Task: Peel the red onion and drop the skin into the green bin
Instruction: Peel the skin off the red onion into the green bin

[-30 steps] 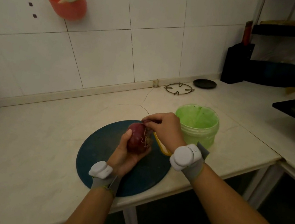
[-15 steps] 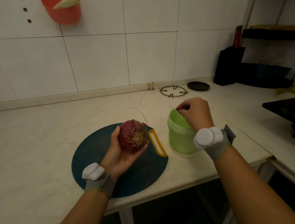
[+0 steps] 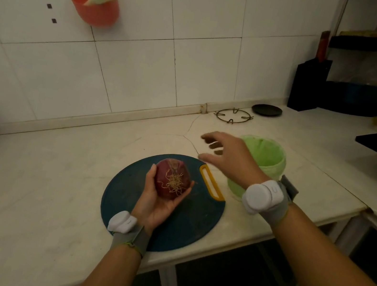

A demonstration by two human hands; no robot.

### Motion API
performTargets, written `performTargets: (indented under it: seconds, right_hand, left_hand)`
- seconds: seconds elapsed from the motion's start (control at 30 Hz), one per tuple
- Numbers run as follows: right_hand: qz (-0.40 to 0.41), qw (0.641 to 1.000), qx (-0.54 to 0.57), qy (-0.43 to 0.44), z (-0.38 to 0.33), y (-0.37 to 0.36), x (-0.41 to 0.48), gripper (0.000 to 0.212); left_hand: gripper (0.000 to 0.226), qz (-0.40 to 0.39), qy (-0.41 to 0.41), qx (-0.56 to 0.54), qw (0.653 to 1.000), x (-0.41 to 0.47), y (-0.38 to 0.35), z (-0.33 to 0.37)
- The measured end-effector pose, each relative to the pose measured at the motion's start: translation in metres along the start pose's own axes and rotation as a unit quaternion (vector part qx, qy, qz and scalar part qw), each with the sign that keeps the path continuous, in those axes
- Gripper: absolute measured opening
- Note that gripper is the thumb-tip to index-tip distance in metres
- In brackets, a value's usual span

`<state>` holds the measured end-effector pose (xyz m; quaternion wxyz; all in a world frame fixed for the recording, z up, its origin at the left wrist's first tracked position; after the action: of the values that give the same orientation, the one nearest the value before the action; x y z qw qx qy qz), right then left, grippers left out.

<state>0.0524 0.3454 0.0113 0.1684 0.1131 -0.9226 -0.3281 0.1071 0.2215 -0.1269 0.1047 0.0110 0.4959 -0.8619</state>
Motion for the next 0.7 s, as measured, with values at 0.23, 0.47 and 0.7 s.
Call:
performTargets:
  seconds: [0.23,0.47,0.7]
  right_hand:
    - [-0.179,0.972,-0.112,0.106,-0.01,-0.082,-0.019,0.083]
    - [-0.18,0.972,-0.098,0.118,-0.009,-0.075,-0.016,0.068]
    - [-0.201,0.975,0.004,0.093,0.002,-0.061,-0.013,0.038]
  left_hand:
    - [0.053,-0.036,-0.019,0.115,0.993,0.004,0.006,0.001]
    - [0.053,-0.07,0.052,0.279,0.956,0.002,0.004,-0.014]
    - [0.055,-0.082,0.088,0.3,0.946,0.0,0.006,-0.019]
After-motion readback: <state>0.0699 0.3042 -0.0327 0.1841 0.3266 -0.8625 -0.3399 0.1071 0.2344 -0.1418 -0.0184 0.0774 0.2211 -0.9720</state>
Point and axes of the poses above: each hand's wrist, its own x-axis towards the middle knuckle, its own y-axis out of the back of the hand, z = x × y, the point moved 10 cm from there along x, towards the middle knuckle, and after that the axes turned 12 degrees about -y, right-handed, at the moved point
